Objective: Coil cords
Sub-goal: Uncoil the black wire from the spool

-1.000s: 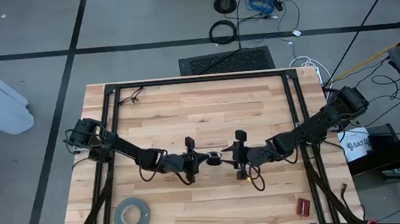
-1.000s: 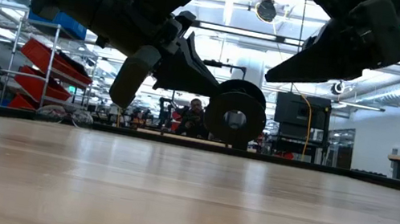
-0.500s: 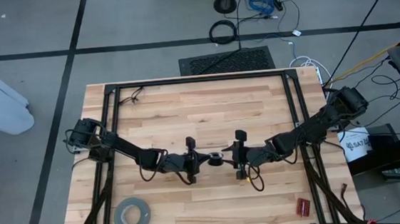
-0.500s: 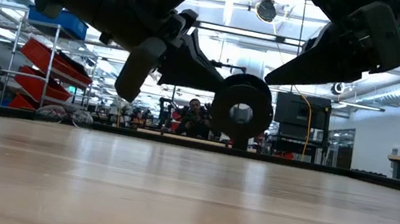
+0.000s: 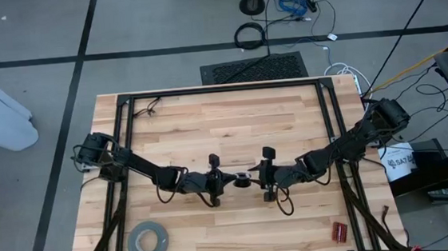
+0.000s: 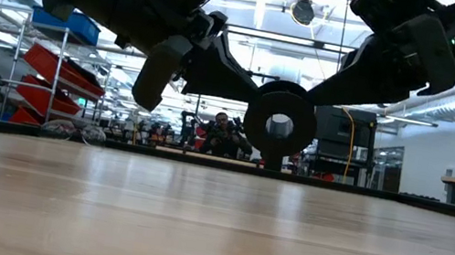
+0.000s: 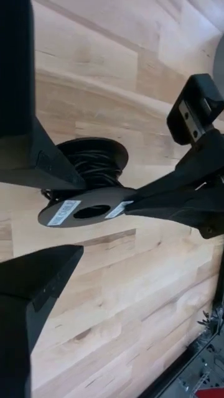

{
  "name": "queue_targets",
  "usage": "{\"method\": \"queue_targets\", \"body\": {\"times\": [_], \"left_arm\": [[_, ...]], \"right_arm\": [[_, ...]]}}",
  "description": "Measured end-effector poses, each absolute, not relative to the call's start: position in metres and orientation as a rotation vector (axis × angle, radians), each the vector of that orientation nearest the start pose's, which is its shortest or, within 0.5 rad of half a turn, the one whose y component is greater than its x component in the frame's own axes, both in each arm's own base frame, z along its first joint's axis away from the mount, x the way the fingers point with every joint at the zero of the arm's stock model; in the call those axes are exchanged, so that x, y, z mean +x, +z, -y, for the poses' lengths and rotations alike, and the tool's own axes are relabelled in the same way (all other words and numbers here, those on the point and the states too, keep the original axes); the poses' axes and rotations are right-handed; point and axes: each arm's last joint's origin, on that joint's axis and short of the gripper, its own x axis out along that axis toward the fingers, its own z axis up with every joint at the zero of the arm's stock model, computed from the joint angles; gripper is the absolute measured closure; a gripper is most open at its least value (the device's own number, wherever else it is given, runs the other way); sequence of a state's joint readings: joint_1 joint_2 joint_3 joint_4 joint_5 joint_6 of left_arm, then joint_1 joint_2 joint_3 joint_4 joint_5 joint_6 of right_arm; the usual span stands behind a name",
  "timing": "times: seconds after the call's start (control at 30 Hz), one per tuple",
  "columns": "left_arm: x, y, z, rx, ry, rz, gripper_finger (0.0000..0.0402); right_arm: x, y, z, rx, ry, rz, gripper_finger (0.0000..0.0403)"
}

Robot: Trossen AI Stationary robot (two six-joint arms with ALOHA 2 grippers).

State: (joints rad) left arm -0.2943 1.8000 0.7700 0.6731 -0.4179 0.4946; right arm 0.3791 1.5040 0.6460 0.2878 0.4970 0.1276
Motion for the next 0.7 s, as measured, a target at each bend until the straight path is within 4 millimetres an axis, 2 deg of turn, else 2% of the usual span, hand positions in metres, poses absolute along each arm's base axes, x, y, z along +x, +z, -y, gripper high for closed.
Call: {"method": "queue_targets", "body": {"times": [0.47,0.7], "left_arm": [[0.3418,0.158,0.0924,0.557,0.034,-0.332,0.0401],[0.3417,0.158,0.0932,0.556,0.032,-0.335,0.039]], "right_arm": [[0.2713,0.1698,-0.0933,-0.111,-0.113,-0.519,0.039],[0.2713,0.1698,-0.0933,-0.096,-0.117,-0.518,0.0401]]}}
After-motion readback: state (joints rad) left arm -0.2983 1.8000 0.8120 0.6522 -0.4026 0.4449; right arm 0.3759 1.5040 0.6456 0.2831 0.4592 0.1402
